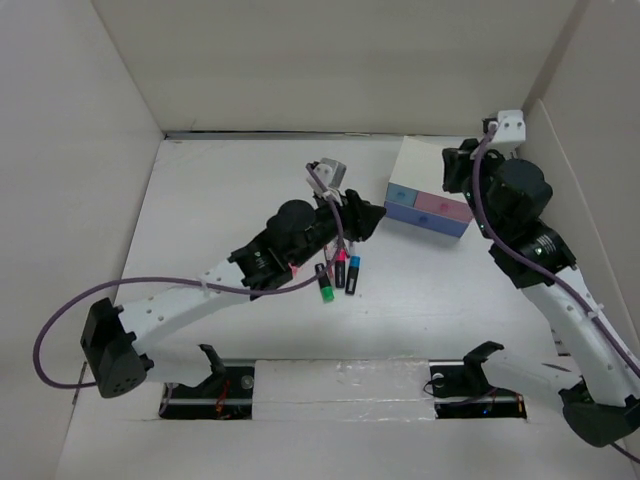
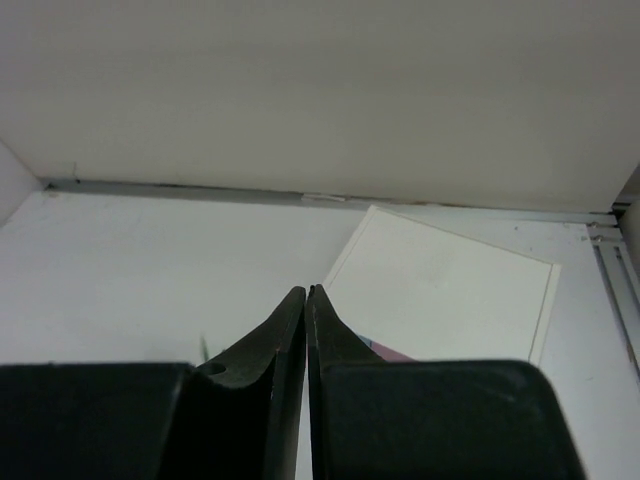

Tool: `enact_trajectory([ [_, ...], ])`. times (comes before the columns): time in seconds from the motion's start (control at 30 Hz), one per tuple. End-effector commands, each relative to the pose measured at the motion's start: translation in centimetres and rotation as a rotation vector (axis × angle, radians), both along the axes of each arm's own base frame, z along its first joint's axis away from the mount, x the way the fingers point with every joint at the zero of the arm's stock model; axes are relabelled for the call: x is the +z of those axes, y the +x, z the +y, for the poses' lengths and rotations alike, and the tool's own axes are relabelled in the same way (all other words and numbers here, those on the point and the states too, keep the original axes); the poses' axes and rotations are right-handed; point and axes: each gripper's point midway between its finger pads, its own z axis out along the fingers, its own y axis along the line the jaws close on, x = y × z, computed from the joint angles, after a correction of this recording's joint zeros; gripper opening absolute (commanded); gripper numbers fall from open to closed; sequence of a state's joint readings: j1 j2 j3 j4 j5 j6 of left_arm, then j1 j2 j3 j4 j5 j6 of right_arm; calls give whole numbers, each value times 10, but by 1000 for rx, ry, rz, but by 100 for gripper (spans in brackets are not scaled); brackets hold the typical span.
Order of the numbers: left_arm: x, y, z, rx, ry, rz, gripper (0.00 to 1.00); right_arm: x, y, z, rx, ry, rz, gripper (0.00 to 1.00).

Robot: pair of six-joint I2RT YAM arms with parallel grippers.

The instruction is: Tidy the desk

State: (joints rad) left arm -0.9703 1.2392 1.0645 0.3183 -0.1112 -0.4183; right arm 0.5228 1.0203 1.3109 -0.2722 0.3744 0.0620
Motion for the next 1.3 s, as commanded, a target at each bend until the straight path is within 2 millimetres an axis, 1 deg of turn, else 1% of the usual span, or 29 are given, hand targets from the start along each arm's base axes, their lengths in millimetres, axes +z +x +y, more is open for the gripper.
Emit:
enact_trajectory([
  [0.0,-43,30,-12,104,83,25,39,-13,-8,-17,-4,71,-7,8],
  [0.03,-47,33,-21,93,79,28,37,-23,-8,-17,14,76,8,7],
  [0.07,-51,37,-26,91,91,31,37,-26,-15,-23,7,99,0,5],
  [0.1,-57,46,-41,89,108,37,36,-50,-13,-29,-14,89,37,4],
  [0.13,-64,51,-49,86,136,50,36,-54,-16,-33,-19,97,34,3],
  [0.17,-65,62,-50,105,143,51,35,-56,-23,-37,-18,114,24,2],
  [0.2,-74,72,-64,105,168,53,35,-61,-26,-40,-26,124,30,2],
  [0.23,-76,77,-70,109,178,53,35,-78,-27,-39,-21,140,56,2],
  [0.27,-96,92,-82,116,211,77,35,-84,-35,-33,24,170,34,3],
  [0.3,-96,92,-82,116,212,77,35,-84,-36,-31,33,171,35,3],
  [0.33,-84,102,-85,127,195,63,34,-99,-35,-30,33,173,55,4],
  [0.37,-88,107,-88,136,203,62,33,-102,-36,-30,35,181,58,3],
  [0.4,-87,115,-97,145,202,57,32,-104,-35,-31,30,179,62,3],
  [0.43,-93,125,-100,169,244,53,29,-109,-35,-33,19,158,79,4],
  [0.47,-93,125,-100,169,245,52,29,-109,-35,-33,19,158,79,4],
  [0.5,-94,133,-108,180,253,49,28,-110,-33,-39,-13,155,86,5],
  [0.53,-102,138,-106,205,295,44,24,-112,-34,-41,-20,152,95,7],
  [0.57,-105,143,-106,220,310,41,23,-112,-36,-41,-19,155,91,12],
  [0.6,-108,149,-111,232,321,39,21,-111,-37,-40,-13,163,82,16],
  [0.63,-116,157,-105,261,350,49,21,-104,-39,-40,-2,175,50,19],
  [0.67,-119,159,-105,269,363,49,20,-104,-41,-39,2,180,43,26],
  [0.7,-126,161,-107,269,374,54,21,-105,-41,-39,2,181,41,28],
  [0.77,-130,160,-110,253,379,57,20,-103,-43,-40,4,179,41,31],
  [0.83,-137,159,-113,240,387,65,20,-101,-44,-40,5,177,43,31],
  [1.0,-142,156,-114,221,396,80,21,-102,-47,-40,9,180,39,34],
  [1.13,-150,162,-117,230,421,78,24,-108,-45,-39,14,178,51,36],
  [1.17,-151,167,-115,239,424,81,25,-106,-45,-38,17,178,49,37],
  [1.27,-155,173,-119,247,442,78,27,-107,-44,-34,35,175,54,39],
])
